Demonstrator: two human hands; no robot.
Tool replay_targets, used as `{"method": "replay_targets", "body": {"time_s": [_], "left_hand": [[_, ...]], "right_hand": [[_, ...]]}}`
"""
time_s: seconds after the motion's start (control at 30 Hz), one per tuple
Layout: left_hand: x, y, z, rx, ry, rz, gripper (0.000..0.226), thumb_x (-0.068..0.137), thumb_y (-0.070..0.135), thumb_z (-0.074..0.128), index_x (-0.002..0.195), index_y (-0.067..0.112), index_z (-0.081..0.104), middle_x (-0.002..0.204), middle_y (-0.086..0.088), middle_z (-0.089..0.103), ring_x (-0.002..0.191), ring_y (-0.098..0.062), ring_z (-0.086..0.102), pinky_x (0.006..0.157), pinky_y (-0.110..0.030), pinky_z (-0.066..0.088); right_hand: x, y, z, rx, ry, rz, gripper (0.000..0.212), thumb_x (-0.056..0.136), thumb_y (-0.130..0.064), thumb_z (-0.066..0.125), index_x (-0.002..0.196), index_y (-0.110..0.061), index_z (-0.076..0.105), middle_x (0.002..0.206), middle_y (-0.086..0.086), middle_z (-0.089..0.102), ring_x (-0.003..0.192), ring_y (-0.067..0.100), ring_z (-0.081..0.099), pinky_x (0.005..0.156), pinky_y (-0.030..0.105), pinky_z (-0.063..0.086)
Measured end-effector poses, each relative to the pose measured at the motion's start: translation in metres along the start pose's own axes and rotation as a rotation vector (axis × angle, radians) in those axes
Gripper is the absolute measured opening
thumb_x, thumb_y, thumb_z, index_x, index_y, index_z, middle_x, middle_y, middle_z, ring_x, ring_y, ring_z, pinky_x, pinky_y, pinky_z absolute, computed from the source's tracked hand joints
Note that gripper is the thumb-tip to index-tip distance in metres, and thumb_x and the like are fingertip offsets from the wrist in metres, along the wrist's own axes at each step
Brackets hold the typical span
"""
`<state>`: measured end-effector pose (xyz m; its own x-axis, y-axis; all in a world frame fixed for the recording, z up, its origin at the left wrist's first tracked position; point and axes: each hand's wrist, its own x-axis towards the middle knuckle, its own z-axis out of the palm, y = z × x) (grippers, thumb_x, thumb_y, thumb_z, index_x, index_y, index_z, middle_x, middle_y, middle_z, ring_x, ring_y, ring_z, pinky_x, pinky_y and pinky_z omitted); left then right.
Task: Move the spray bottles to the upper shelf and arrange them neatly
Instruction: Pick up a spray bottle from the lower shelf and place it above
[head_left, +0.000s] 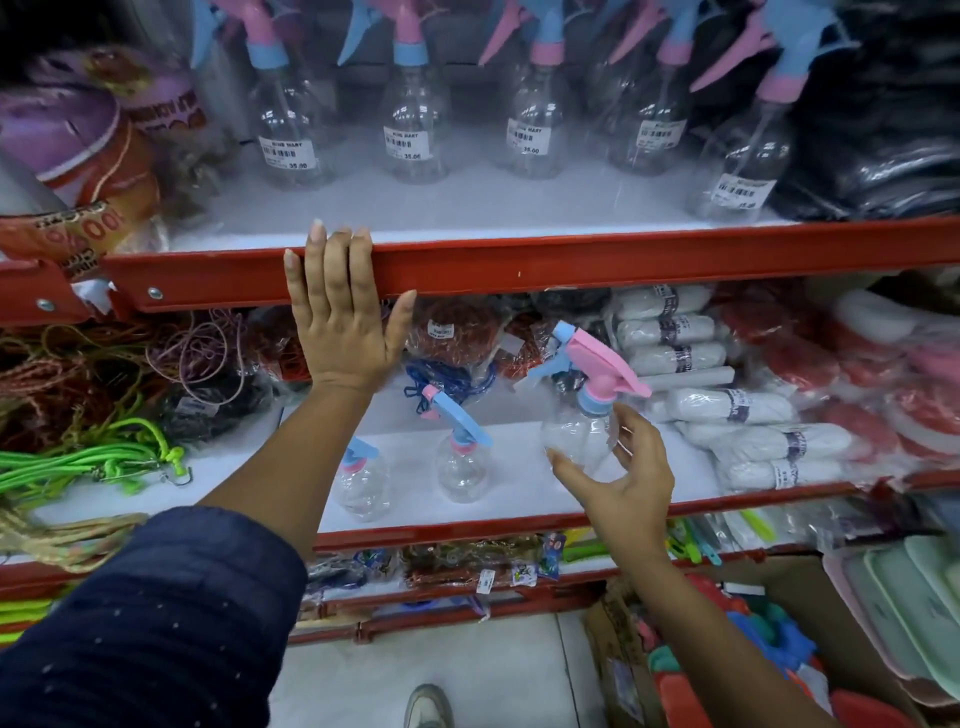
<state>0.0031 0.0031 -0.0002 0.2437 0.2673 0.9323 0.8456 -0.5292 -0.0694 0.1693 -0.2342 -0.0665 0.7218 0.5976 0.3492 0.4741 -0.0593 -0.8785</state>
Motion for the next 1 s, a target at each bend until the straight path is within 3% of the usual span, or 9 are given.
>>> {"method": "replay_targets", "body": {"time_s": [0.07,0.27,0.43,0.53,0.67,0.87,1.0], "left_hand": [[0.0,0.001,0.0,0.004,-0.006,-0.004,0.06,0.098,0.045,0.035,0.141,0.003,0.029,0.141,-0.012,0.028,0.14,-0.028,0.012,0.12,-0.039,-0.004],[-0.005,0.001,-0.002,0.005,0.002,-0.001,0.06,0.098,0.044,0.037,0.141,0.003,0.031,0.138,-0.015,0.035,0.14,-0.03,0.021,0.12,-0.044,0.007],[-0.003,0.0,-0.003,-0.014,0.026,0.015,0.059,0.099,0.045,0.035,0.141,0.003,0.031,0.137,-0.016,0.037,0.138,-0.031,0.024,0.12,-0.045,0.009],[0.0,0.0,-0.003,-0.013,0.023,0.012,0.059,0.099,0.046,0.032,0.141,0.004,0.029,0.137,-0.016,0.037,0.138,-0.031,0.024,0.119,-0.045,0.01],[0.001,-0.002,-0.004,-0.02,0.018,0.012,0.06,0.1,0.047,0.03,0.142,0.006,0.028,0.137,-0.015,0.037,0.141,-0.028,0.021,0.12,-0.044,0.009],[0.002,-0.001,-0.004,-0.022,0.023,-0.004,0.059,0.1,0.049,0.028,0.141,0.007,0.027,0.136,-0.014,0.037,0.147,-0.019,0.006,0.12,-0.042,0.008],[0.002,-0.001,-0.001,-0.017,0.04,0.006,0.059,0.099,0.049,0.028,0.141,0.006,0.027,0.135,-0.015,0.038,0.147,-0.02,0.007,0.12,-0.043,0.008]], "right_hand": [[0.009,-0.025,-0.013,0.036,0.034,-0.084,0.07,0.059,-0.034,0.085,0.121,-0.028,0.052,0.109,-0.018,0.054,0.104,-0.003,0.054,0.09,0.018,0.047],[0.043,-0.099,-0.036,0.155,0.087,-0.227,0.068,0.057,-0.045,0.08,0.118,-0.027,0.056,0.105,-0.006,0.06,0.099,0.006,0.059,0.084,0.013,0.047],[0.085,-0.147,-0.038,0.247,0.095,-0.212,0.065,0.054,-0.047,0.084,0.112,-0.042,0.056,0.113,-0.006,0.064,0.1,0.011,0.064,0.086,0.03,0.053],[0.114,-0.164,-0.031,0.256,0.1,-0.198,0.061,0.052,-0.051,0.083,0.105,-0.049,0.054,0.11,-0.014,0.064,0.101,0.01,0.063,0.089,0.035,0.054],[0.149,-0.173,-0.015,0.219,0.113,-0.163,0.066,0.056,-0.042,0.087,0.114,-0.034,0.056,0.108,-0.009,0.063,0.099,0.008,0.061,0.088,0.032,0.053],[0.192,-0.163,0.01,0.012,0.012,-0.079,0.081,0.06,-0.046,0.085,0.126,-0.016,0.05,0.123,0.002,0.057,0.107,0.02,0.054,0.09,0.036,0.047],[0.201,-0.159,0.016,-0.057,-0.05,-0.041,0.075,0.063,-0.045,0.083,0.122,-0.013,0.052,0.112,0.005,0.059,0.099,0.023,0.055,0.083,0.037,0.048]]}}
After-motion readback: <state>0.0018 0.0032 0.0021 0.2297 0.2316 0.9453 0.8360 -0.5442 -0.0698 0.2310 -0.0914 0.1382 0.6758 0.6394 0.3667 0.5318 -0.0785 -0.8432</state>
